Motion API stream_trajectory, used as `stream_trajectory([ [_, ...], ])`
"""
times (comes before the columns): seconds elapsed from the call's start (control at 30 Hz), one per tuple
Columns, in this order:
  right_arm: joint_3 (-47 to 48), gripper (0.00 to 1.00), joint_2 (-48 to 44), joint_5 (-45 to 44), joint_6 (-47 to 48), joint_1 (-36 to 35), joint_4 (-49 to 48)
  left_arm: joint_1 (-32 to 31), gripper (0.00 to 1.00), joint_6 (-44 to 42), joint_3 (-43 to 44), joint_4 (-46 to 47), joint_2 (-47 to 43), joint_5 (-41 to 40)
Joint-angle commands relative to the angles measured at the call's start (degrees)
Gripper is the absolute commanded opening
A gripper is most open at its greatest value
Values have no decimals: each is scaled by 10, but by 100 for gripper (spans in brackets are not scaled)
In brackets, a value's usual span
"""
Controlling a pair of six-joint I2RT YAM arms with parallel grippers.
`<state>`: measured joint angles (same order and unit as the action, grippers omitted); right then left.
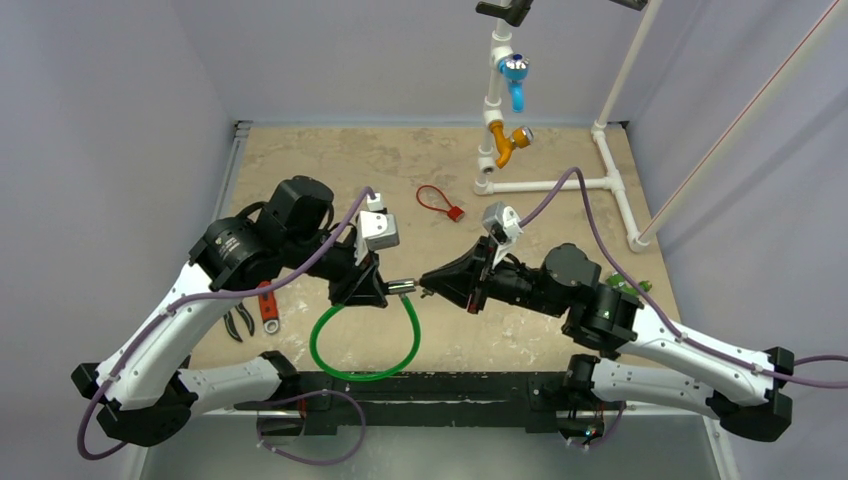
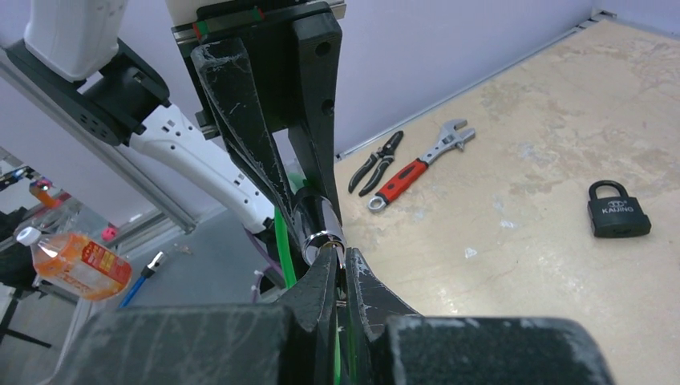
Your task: Unlock with the key
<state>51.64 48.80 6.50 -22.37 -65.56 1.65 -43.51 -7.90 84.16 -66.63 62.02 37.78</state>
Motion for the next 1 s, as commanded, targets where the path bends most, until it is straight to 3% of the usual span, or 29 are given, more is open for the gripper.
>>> stream_trajectory([
  [0.0,-13,0,23,69,-24,-19,6,3,0,33,48,235,9,69],
  [0.13,19,0,34,86,3,-19,30,3,0,-1,47,216,17,81],
  [0.3,44,0,55,83,21,-20,63,4,0,-6,32,261,9,10],
  [0.53,30,0,68,89,21,-20,63,10,0,-7,115,243,43,44],
  [0.83,66,0,70,77,31,-20,100,5,0,-8,45,252,32,49],
  [0.97,90,0,81,70,33,-20,99,-35,0,-87,22,213,29,14],
])
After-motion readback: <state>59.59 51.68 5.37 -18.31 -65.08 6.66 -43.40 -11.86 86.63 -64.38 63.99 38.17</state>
